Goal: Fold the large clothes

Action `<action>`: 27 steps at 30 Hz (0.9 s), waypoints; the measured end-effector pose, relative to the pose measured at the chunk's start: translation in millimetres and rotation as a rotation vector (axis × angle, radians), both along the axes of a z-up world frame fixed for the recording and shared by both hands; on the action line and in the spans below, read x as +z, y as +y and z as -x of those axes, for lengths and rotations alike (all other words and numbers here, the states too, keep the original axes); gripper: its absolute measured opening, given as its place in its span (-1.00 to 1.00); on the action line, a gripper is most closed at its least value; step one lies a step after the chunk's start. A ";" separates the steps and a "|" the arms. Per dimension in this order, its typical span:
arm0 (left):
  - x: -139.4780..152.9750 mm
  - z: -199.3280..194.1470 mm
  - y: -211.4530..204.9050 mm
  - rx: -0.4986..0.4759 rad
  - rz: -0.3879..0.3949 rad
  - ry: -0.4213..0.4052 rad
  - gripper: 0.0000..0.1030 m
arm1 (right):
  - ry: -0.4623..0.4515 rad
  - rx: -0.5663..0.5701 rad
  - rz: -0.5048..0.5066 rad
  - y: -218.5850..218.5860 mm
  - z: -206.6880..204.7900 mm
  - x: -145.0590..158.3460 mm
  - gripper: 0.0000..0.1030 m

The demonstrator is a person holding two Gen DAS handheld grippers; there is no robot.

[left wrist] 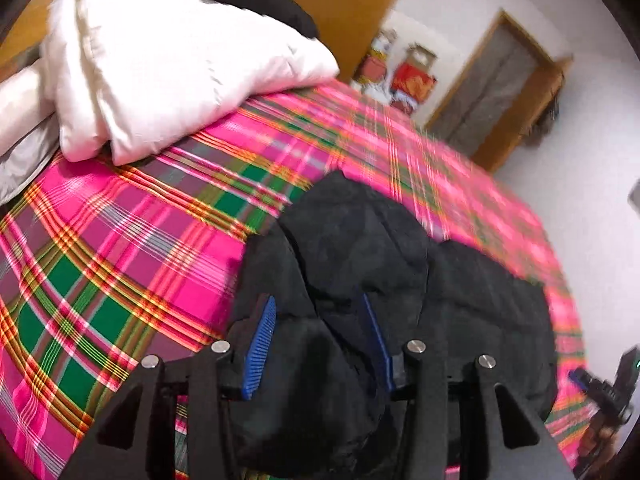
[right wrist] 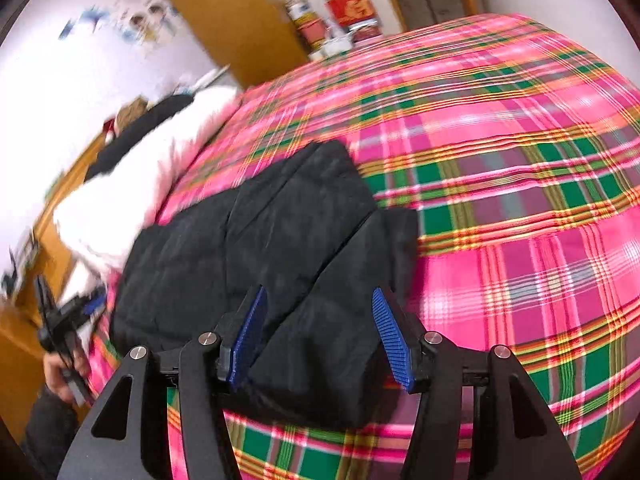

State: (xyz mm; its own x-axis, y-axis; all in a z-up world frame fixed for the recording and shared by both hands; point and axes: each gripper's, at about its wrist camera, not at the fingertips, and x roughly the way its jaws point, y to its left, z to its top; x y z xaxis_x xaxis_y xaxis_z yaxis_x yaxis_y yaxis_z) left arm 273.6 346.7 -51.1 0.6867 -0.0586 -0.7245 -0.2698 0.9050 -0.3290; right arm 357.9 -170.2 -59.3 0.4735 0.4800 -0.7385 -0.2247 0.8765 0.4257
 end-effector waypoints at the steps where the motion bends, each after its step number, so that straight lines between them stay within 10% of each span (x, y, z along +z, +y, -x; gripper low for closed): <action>1: -9.7 -6.1 -3.7 -0.007 -0.014 0.041 -0.10 | 0.020 0.012 0.015 5.9 -1.0 -6.1 0.08; 5: -22.1 -10.0 -9.5 0.035 -0.007 0.103 -0.11 | 0.063 0.024 0.065 13.0 -3.0 -20.0 0.08; 27: 105.9 138.9 -175.5 -0.087 -0.204 -0.055 -0.10 | -0.139 0.042 0.082 -3.6 147.2 74.3 0.08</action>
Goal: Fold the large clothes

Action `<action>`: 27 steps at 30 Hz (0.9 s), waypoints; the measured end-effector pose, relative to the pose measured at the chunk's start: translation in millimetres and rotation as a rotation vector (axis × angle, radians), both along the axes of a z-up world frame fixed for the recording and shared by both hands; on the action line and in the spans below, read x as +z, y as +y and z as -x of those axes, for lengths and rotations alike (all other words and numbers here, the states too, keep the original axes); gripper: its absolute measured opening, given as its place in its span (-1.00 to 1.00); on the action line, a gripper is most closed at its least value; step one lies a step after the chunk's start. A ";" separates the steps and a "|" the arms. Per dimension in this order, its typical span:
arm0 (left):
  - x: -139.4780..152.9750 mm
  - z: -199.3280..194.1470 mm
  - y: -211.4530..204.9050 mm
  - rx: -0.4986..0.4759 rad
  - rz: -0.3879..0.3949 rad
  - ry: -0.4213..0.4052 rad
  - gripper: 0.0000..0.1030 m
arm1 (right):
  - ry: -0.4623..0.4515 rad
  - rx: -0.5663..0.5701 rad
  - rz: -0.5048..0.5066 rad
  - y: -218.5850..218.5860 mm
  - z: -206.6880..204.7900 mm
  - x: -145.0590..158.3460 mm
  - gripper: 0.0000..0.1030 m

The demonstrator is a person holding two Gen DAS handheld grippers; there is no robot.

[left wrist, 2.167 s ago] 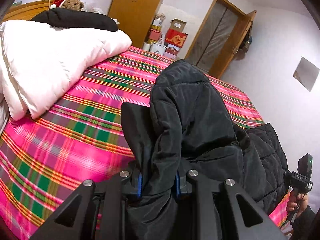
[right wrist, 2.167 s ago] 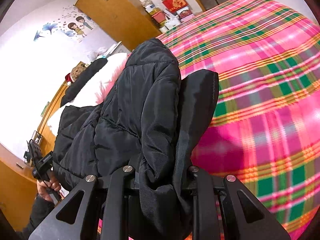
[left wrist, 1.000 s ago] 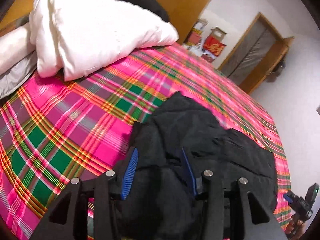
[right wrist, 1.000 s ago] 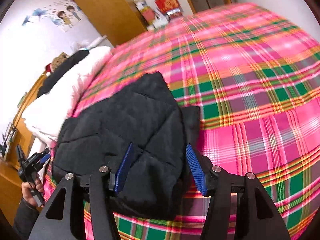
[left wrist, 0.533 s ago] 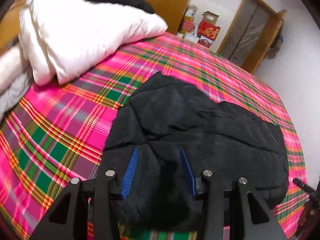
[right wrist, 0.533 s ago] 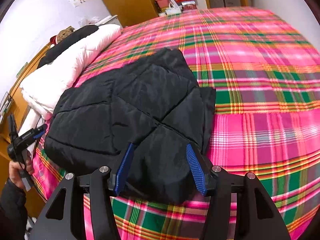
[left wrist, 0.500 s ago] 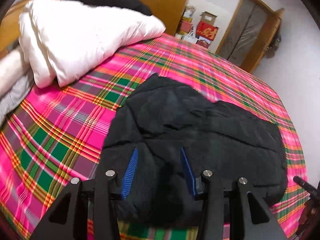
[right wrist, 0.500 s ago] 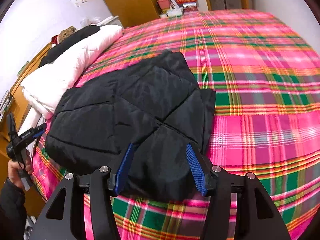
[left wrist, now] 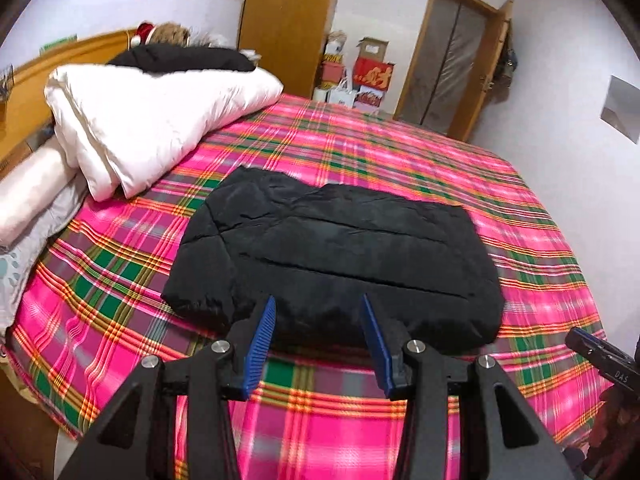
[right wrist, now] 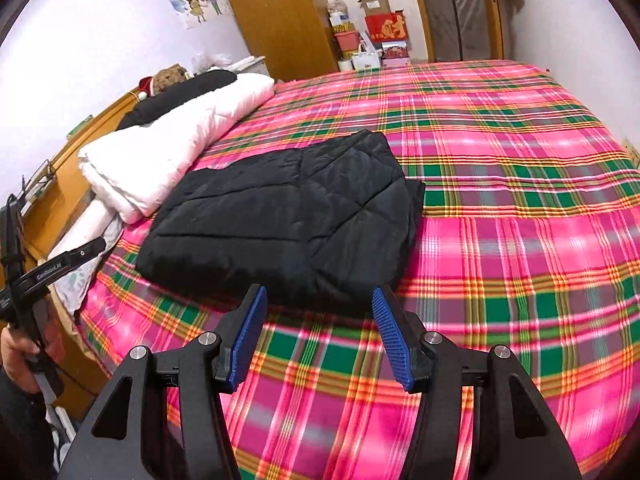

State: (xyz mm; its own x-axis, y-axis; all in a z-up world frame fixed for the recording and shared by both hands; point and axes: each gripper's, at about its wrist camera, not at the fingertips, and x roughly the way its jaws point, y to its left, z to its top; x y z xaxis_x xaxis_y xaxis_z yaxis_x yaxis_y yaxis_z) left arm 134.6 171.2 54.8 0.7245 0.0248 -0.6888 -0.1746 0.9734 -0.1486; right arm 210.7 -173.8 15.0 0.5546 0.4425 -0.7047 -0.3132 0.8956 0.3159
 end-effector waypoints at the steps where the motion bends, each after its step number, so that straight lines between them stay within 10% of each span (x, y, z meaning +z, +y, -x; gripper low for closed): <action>1: 4.9 8.3 -6.4 -0.003 -0.001 -0.010 -0.10 | -0.005 -0.005 -0.001 -1.8 8.3 2.7 0.08; 27: -2.0 100.1 -68.6 -0.003 -0.071 0.012 -0.10 | -0.069 0.063 0.105 19.5 106.1 7.1 0.12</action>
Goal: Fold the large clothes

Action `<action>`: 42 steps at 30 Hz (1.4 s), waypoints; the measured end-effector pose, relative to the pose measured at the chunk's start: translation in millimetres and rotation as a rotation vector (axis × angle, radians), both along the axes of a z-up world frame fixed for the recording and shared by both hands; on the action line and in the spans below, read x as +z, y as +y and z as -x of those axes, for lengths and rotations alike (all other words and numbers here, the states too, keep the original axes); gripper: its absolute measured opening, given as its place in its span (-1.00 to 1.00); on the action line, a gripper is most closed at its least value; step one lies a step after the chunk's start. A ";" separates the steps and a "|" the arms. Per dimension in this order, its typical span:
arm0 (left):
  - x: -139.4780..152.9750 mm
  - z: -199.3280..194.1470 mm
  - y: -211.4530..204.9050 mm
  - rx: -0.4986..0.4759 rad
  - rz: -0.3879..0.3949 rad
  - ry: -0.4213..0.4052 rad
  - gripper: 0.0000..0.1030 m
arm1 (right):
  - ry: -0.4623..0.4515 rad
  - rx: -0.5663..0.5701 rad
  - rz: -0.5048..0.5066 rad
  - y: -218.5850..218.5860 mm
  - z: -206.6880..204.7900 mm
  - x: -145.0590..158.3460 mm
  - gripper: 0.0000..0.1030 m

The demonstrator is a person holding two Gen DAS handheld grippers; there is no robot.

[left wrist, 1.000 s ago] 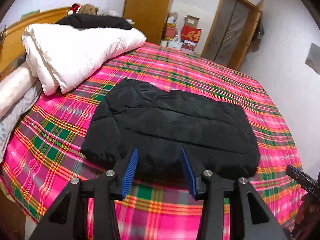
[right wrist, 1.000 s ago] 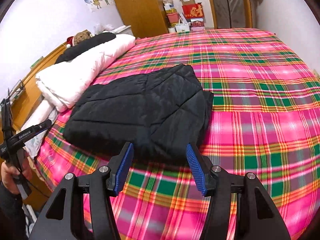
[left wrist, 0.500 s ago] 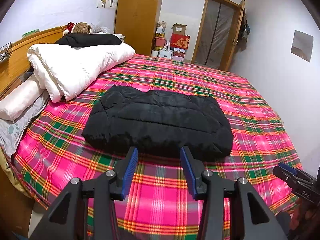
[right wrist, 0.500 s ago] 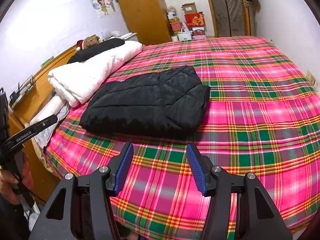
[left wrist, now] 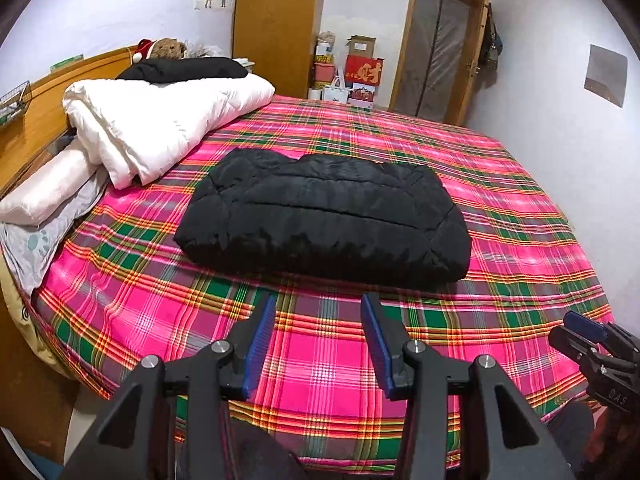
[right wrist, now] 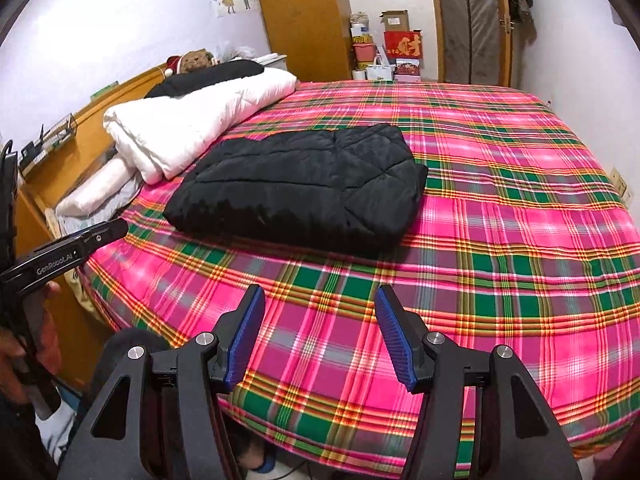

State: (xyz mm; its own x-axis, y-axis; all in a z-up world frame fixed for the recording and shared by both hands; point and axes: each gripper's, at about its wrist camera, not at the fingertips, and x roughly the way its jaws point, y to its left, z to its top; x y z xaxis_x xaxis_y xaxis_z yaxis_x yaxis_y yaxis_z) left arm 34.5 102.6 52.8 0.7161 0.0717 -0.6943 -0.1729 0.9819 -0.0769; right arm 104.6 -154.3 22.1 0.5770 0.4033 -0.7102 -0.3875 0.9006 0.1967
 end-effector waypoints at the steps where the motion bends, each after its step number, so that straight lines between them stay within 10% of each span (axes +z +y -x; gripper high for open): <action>1: -2.3 0.6 1.6 0.000 0.012 0.003 -0.10 | 0.005 0.005 0.003 2.0 0.3 -1.5 0.12; 42: -18.4 6.2 10.2 0.006 0.067 0.026 -0.10 | 0.054 0.040 0.025 24.9 6.5 -14.2 0.12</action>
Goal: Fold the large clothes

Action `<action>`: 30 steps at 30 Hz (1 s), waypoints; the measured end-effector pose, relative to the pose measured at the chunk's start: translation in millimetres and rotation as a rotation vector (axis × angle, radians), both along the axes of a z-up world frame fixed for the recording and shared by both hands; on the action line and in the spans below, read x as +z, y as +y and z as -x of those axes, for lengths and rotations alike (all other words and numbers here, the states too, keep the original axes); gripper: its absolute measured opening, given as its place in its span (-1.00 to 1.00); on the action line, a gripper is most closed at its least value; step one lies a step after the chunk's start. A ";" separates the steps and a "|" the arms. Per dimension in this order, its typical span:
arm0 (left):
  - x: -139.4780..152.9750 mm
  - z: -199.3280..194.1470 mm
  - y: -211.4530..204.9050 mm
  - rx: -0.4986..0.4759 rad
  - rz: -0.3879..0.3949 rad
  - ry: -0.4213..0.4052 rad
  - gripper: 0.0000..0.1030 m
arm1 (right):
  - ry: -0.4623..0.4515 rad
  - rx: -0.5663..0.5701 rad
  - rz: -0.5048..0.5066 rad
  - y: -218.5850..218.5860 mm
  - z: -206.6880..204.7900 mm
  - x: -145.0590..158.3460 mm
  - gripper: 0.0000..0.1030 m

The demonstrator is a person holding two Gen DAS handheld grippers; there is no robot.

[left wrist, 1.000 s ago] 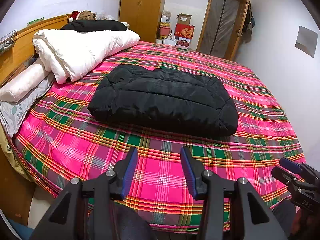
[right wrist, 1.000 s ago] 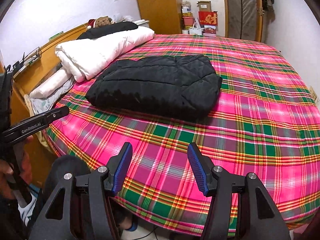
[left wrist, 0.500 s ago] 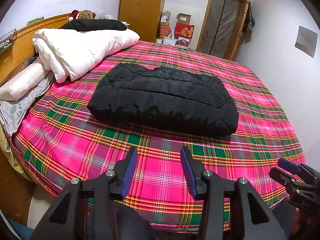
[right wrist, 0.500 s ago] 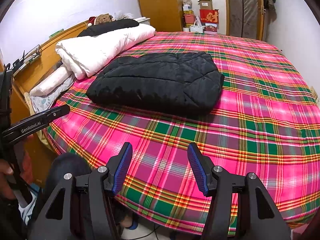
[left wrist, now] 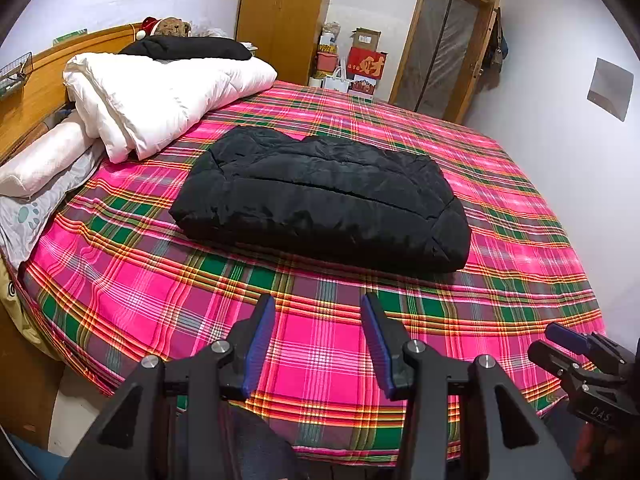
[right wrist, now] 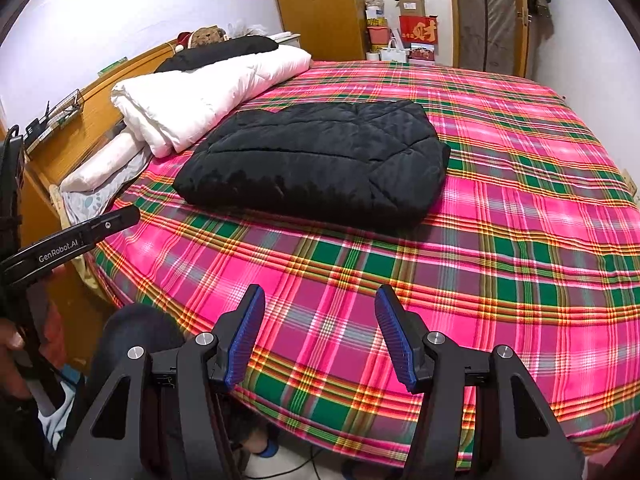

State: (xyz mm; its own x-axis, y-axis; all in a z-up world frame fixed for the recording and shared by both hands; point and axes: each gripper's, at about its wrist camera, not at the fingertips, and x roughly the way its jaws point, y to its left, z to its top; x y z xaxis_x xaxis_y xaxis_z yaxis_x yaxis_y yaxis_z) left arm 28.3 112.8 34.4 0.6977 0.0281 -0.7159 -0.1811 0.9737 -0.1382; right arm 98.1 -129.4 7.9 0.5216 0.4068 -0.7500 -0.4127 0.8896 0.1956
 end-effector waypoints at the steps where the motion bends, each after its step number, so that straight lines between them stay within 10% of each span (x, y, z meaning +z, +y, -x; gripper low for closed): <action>1: 0.5 0.2 0.1 0.000 -0.001 -0.002 -0.10 | 0.000 0.000 0.000 0.3 0.1 0.0 0.12; 30: 2.7 0.1 -2.9 0.005 0.014 0.002 -0.10 | 0.011 -0.001 -0.002 1.5 0.0 -2.1 0.12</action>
State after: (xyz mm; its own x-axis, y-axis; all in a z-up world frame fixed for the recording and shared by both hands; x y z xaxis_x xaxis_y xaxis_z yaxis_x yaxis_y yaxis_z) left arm 28.2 109.9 37.1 0.6961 0.0216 -0.7177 -0.1859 0.9709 -0.1511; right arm 98.1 -127.9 5.8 0.5139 0.4083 -0.7545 -0.4099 0.8894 0.2021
